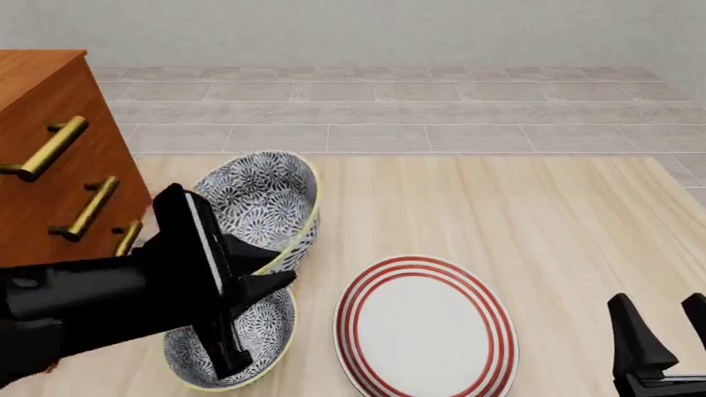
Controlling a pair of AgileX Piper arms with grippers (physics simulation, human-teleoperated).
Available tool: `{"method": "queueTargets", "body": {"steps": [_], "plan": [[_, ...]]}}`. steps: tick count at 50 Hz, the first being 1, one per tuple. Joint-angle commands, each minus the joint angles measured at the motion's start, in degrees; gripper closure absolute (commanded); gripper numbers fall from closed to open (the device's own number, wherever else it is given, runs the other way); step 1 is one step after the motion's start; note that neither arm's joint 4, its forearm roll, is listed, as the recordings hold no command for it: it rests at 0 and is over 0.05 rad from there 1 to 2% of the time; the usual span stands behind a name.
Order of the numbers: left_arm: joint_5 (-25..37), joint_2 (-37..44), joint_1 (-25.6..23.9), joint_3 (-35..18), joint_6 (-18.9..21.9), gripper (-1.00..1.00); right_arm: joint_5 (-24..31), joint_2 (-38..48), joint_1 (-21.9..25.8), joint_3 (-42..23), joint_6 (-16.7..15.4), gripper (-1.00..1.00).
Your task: Put the bowl at the front on the plate.
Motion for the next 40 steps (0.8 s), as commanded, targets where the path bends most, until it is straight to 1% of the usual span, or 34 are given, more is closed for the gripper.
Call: {"method": "queueTargets", "body": {"steps": [1,3,4,6,8,9,11,13,14,21,40], "plan": [[-3.92,10.10,-3.13,-3.43,3.84,1.00,-0.12,-0.26,-0.19,-0.04,0.19,-1.00],[-4.05,12.75,-4.10,-5.47,3.04,1.00,-0.16,-0.28,-0.29,-0.10,0.25,-1.00],[-4.56,13.27,-4.16,-5.47,3.99,1.00,-0.25,-0.28,-0.32,-0.06,0.32,-1.00],[-4.71,15.08,-4.46,-7.05,3.26,1.00,-0.28,-0.29,-0.38,-0.08,0.41,-1.00],[-5.10,16.39,-4.71,-8.01,3.36,1.00,-0.39,-0.30,-0.38,-0.01,0.43,-1.00],[-4.86,17.45,-5.64,-9.05,2.26,1.00,-0.41,-0.30,-0.38,0.00,0.41,-1.00],[-5.85,18.85,-6.42,-9.12,3.05,1.00,-0.47,-0.29,-0.44,0.02,0.44,-1.00],[-6.15,20.39,-7.05,-9.82,2.15,1.00,-0.43,-0.29,-0.52,-0.06,0.49,-1.00],[-7.31,21.21,-7.30,-9.28,3.55,1.00,-0.55,-0.30,-0.54,0.03,0.49,-1.00],[-9.69,26.19,-8.35,-11.30,1.97,1.00,-0.55,-0.31,-0.66,-0.04,0.46,-1.00],[-14.35,37.37,-7.16,-17.63,0.22,1.00,-0.45,-0.32,-0.75,-0.30,0.41,-1.00]]}}
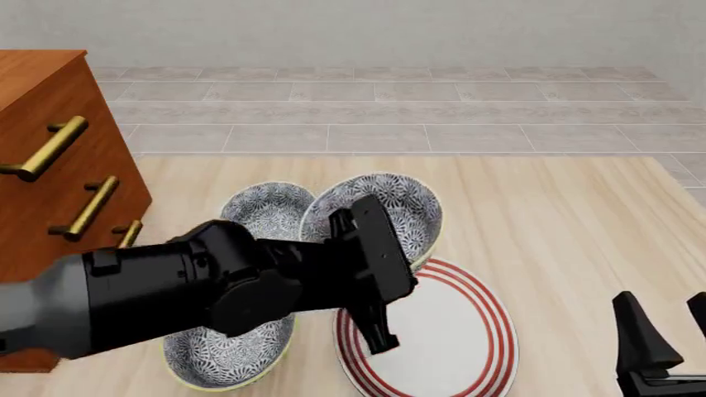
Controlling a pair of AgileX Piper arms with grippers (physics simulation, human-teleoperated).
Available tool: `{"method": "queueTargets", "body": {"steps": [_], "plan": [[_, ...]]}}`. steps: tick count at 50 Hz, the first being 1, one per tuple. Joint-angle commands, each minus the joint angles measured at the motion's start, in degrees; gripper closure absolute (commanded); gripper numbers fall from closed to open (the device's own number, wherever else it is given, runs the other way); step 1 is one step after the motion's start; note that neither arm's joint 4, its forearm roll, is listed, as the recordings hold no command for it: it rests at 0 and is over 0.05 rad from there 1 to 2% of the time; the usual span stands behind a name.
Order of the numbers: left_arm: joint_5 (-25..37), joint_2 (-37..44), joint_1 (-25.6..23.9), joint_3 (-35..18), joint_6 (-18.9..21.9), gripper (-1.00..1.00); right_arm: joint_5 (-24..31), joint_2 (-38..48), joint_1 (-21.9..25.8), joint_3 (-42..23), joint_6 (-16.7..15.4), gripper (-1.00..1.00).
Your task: Put the bowl at the front on the plate.
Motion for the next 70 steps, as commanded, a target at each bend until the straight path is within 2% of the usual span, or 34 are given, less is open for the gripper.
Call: {"method": "queueTargets", "body": {"steps": [1,12,27,46,70], "plan": [[-3.32,7.25,0.50,-4.07,-0.81,1.00,-0.03,-0.01,-0.02,-0.09,-0.04,-1.00],[-3.87,12.34,1.44,-9.00,-2.46,1.00,0.01,-0.01,0.42,-0.12,-0.52,-1.00],[-5.64,17.43,-0.42,-10.45,-6.14,1.00,-0.21,-0.01,0.34,0.02,-0.11,-1.00],[-7.30,17.98,-3.71,-7.84,-8.57,1.00,-0.24,-0.01,0.45,-0.12,-0.06,-1.00],[-9.45,20.77,-4.75,-6.24,-10.76,1.00,-0.40,-0.02,0.35,-0.19,-0.07,-1.00]]}}
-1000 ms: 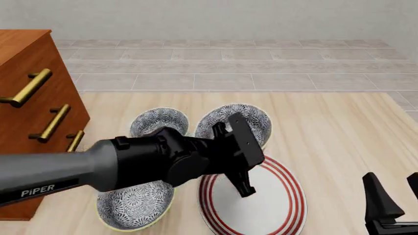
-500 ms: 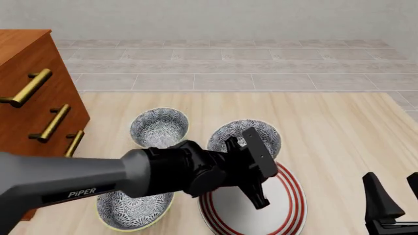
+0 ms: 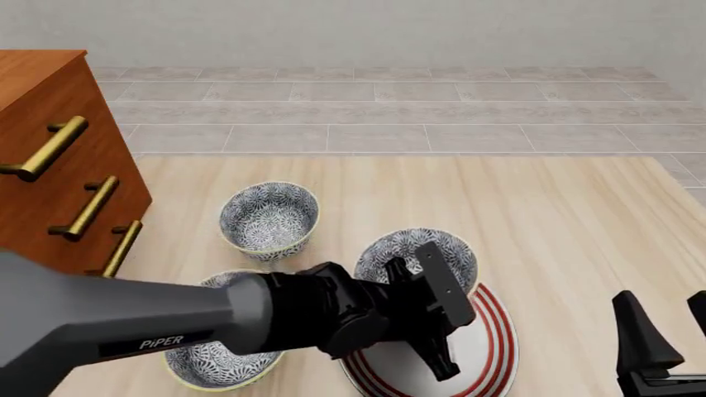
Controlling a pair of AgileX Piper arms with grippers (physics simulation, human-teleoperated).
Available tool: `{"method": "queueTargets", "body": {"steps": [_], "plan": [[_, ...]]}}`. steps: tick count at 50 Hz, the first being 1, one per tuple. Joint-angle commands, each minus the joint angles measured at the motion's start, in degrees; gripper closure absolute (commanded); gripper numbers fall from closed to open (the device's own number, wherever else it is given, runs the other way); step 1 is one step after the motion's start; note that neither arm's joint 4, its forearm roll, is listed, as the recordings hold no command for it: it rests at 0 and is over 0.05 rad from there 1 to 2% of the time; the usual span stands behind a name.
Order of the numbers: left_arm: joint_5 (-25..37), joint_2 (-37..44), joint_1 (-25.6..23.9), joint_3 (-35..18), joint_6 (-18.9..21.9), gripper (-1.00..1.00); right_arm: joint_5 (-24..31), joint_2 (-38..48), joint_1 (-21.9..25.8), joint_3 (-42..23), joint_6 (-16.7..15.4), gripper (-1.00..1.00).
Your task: Put the bowl at the front on the plate.
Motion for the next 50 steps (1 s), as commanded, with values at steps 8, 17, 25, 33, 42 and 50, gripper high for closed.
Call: {"method": "queueTargets", "body": {"steps": [8,17,25,33,42,50], "plan": [[-1.43,1.12,-1.31,0.51,-1.86,1.00,-0.09,0.00,-0.17,-0.11,0.14,-1.00],[-2.26,2.47,-1.32,0.82,-1.74,1.00,-0.24,0.00,-0.27,-0.10,0.29,-1.00],[-3.87,4.42,-1.78,1.88,-1.34,1.00,-0.48,0.00,-0.38,0.04,0.45,-1.00],[-4.27,5.46,-1.62,1.51,-1.23,1.00,-0.50,-0.01,-0.51,-0.07,0.66,-1.00],[-4.98,6.48,-1.77,1.67,-1.39,1.00,-0.55,-0.01,-0.66,-0.17,0.83,-1.00],[-4.83,5.79,-1.93,1.97,-1.52,1.00,-0.66,-0.01,-0.66,-0.08,0.79,-1.00]]}}
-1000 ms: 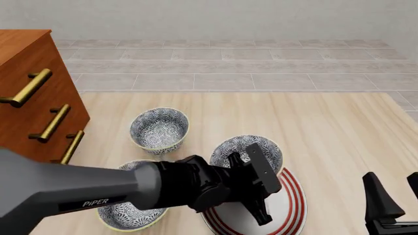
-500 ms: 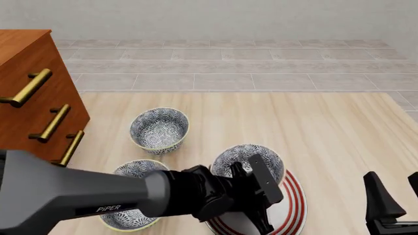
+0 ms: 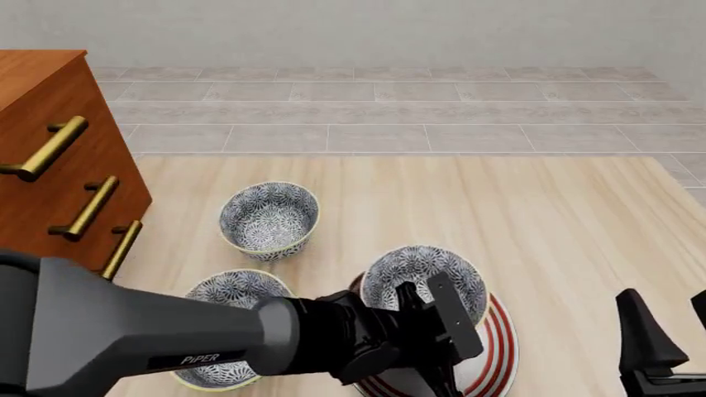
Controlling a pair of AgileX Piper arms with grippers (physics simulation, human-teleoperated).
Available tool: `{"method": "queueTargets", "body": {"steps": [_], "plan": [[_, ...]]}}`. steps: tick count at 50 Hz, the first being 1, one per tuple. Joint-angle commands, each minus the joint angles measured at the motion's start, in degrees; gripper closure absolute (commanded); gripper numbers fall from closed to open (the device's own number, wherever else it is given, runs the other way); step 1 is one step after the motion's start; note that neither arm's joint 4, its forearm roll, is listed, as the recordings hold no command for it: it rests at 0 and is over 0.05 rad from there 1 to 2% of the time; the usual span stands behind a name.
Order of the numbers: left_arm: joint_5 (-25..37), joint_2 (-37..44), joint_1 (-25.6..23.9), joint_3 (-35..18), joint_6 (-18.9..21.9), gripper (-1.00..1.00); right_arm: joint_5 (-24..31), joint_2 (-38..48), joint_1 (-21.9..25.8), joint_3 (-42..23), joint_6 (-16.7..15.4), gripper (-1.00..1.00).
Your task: Put the bowl at the front on the plate.
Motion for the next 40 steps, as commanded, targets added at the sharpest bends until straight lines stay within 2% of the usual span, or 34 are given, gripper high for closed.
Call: {"method": "queueTargets", "body": {"steps": [1,8,9,24,40], "plan": [[-0.21,1.06,0.45,0.65,-0.08,1.00,-0.18,0.00,-0.05,0.08,0.06,-1.00],[-0.01,0.95,0.95,0.51,0.16,1.00,-0.16,0.00,-0.03,0.02,0.05,-1.00],[-0.05,0.95,1.12,0.49,0.32,-1.00,-0.17,0.00,-0.02,0.02,0.07,-1.00],[0.54,1.12,2.31,-0.33,0.51,-1.00,-0.03,0.00,0.06,-0.10,0.10,-1.00],[4.30,-7.13,-3.29,0.48,-4.63,-1.00,0.00,0.00,0.45,0.08,-0.30,-1.00]]}}
